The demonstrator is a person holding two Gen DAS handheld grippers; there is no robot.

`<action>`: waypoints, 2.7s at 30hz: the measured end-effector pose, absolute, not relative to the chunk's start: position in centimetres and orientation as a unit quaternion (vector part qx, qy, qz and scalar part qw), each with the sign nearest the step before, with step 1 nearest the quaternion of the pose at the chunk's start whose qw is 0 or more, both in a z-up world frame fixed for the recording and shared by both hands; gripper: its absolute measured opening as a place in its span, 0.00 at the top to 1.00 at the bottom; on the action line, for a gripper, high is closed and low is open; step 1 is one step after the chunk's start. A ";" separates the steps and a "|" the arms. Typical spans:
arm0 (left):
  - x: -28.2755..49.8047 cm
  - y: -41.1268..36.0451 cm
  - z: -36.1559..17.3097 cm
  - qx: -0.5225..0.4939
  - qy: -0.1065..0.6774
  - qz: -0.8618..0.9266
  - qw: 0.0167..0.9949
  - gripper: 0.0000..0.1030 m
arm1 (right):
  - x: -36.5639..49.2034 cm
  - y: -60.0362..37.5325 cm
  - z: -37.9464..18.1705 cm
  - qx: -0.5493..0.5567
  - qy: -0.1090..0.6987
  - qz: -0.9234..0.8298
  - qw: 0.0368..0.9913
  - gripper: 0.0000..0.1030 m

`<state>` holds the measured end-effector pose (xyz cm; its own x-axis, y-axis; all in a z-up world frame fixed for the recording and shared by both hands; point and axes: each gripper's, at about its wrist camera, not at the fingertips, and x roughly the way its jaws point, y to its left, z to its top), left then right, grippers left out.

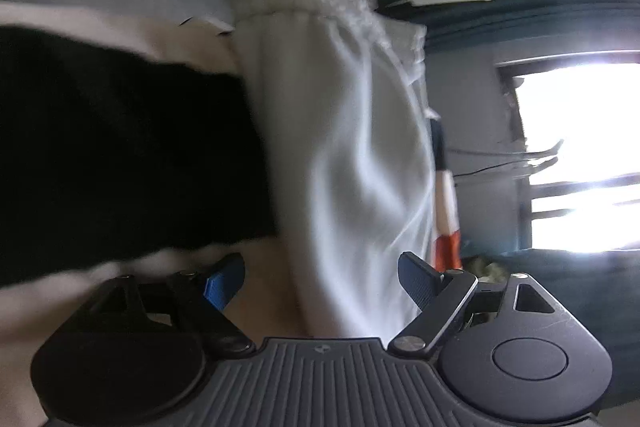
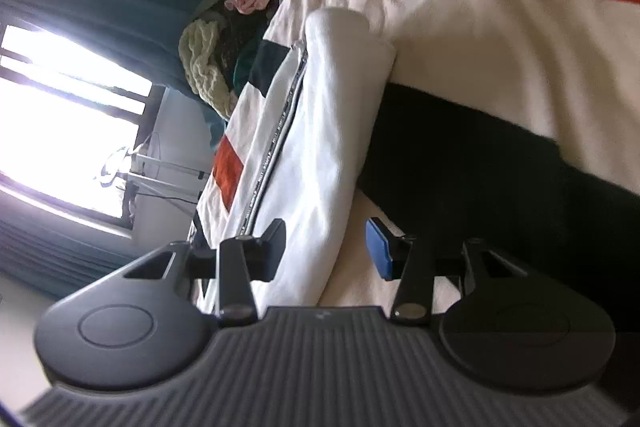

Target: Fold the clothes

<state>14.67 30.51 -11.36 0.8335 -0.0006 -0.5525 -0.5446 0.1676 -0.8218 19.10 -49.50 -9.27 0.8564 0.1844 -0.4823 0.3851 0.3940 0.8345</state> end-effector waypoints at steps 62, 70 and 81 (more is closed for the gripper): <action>11.0 27.5 -4.5 -0.290 0.309 0.286 0.860 0.22 | 13.3 -60.4 -13.5 0.637 0.169 -0.137 0.740 0.44; 10.2 24.6 -1.4 -0.214 0.276 0.310 0.884 0.17 | 14.7 -59.1 -12.3 0.594 0.179 -0.148 0.770 0.27; 12.5 19.0 -0.4 -0.118 0.251 0.246 0.929 0.13 | 13.7 -59.1 -10.7 0.617 0.112 -0.107 0.772 0.26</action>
<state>12.53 19.00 -0.37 0.7532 0.3966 -0.5248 -0.5155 0.8514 -0.0964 13.70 -59.14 -10.71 0.9520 -0.0276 -0.3048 0.3034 0.2156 0.9281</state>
